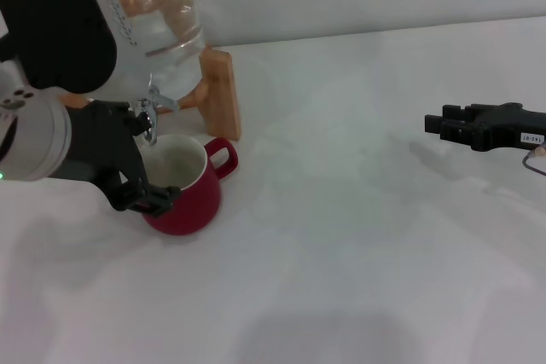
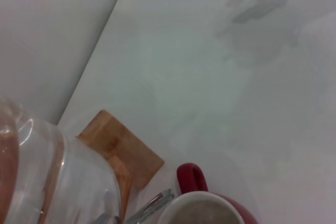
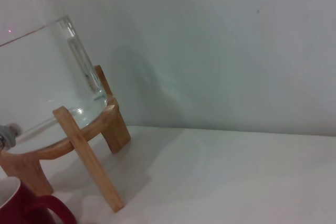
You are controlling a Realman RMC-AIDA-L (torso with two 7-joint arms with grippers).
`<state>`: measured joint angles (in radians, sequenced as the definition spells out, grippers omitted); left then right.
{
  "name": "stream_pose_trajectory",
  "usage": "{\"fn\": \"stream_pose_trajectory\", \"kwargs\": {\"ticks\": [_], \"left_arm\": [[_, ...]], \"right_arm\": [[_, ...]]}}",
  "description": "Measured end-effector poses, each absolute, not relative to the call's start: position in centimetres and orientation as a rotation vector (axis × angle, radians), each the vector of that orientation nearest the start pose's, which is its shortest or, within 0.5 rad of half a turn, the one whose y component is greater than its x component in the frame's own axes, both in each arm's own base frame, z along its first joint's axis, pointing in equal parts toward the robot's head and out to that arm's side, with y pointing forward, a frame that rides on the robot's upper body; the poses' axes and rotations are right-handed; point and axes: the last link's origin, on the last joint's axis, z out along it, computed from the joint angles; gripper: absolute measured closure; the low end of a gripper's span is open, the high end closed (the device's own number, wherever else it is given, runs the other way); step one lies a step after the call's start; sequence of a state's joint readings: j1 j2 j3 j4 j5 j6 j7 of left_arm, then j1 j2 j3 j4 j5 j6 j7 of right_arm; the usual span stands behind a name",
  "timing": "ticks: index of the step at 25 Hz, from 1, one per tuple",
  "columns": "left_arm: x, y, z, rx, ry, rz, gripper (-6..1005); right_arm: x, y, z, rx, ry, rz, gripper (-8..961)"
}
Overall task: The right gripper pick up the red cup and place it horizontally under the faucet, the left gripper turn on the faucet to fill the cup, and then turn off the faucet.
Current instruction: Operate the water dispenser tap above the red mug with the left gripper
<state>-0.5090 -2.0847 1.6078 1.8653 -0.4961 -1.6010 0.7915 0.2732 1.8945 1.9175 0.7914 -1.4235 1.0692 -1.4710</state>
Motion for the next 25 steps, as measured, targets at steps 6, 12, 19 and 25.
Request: {"fn": "stream_pose_trajectory", "kwargs": {"ticks": [6, 12, 19, 25], "left_arm": [[-9.7, 31.93, 1.84, -2.63, -0.049, 0.484, 120], [-9.78, 32.01, 1.86, -2.625, -0.051, 0.488, 120], [-9.64, 32.0, 1.69, -2.625, -0.036, 0.486, 120], [-9.61, 32.11, 1.53, -2.626, -0.033, 0.484, 120]], "right_arm": [[32.17, 34.1, 5.77, -2.248, 0.988, 0.615, 516], [32.18, 34.09, 5.77, -2.248, 0.99, 0.616, 516], [32.13, 34.09, 5.75, -2.25, 0.99, 0.618, 516], [32.1, 34.1, 5.75, -2.251, 0.989, 0.618, 516]]}}
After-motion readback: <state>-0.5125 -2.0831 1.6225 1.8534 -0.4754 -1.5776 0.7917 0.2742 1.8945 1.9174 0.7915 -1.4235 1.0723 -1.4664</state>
